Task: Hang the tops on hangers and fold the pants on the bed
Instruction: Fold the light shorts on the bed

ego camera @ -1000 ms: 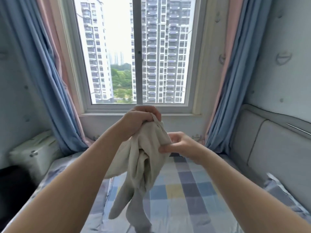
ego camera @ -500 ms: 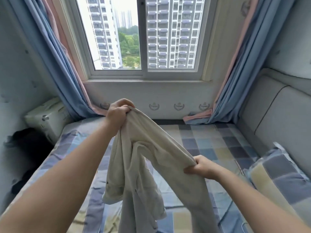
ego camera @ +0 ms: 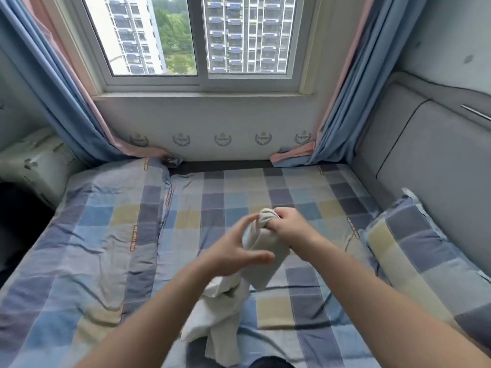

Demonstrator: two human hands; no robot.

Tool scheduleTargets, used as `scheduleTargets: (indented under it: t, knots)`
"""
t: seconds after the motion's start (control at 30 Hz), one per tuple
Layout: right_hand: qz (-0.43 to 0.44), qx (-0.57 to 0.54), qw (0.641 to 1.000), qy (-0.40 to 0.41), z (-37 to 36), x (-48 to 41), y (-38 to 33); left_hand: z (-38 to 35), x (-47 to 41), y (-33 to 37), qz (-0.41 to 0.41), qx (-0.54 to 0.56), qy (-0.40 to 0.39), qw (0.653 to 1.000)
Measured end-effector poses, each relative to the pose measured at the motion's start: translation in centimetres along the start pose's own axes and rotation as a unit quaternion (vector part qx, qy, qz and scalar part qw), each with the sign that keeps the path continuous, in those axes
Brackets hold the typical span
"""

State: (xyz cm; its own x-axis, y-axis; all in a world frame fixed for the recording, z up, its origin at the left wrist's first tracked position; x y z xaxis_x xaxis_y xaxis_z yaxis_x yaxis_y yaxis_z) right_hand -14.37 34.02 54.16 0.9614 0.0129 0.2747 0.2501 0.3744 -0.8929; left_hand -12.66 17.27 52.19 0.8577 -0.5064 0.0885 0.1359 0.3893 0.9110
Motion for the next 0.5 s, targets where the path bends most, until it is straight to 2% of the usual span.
scheduleTargets:
  t: [0.1, 0.23, 0.3, 0.37, 0.43, 0.5]
  knots:
    - [0.001, -0.113, 0.993, -0.030, -0.9, 0.9, -2.1, -2.7, 1.1, -1.0, -0.044, 0.092, 0.068, 0.992]
    - [0.044, -0.197, 0.972, -0.122, -1.2, 2.4, -4.0, -1.7, 1.4, -1.2, -0.033, 0.102, 0.225, 0.969]
    - [0.086, -0.187, 0.971, -0.122, -0.9, 2.9, -3.7, -0.9, 1.3, -1.4, -0.022, 0.140, 0.271, 0.952]
    - [0.121, -0.123, 0.981, -0.085, -0.3, 2.9, -2.3, -0.4, 1.5, -1.5, 0.017, 0.200, 0.289, 0.936]
    - [0.117, -0.046, 0.990, -0.060, 0.1, 3.1, -0.1, 0.1, 1.8, -1.7, 0.045, 0.252, 0.300, 0.919]
    - [0.077, -0.048, 0.990, -0.112, -0.8, 3.8, 2.4, 0.5, 2.1, -1.5, 0.043, 0.294, 0.304, 0.905]
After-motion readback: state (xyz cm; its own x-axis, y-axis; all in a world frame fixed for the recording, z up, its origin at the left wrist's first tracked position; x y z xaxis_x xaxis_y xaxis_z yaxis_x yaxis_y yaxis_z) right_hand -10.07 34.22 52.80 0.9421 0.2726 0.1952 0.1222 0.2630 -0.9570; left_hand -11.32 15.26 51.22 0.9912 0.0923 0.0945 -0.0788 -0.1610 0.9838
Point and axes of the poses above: each hand's wrist, its own x-axis away from the middle knuckle, its own z-axis out of the back of the hand, y = z × x, the point moved 2 cm from there along -x, towards the middle knuckle, and after that the axes turned 1 degree about -z, right-handed, at the moved point
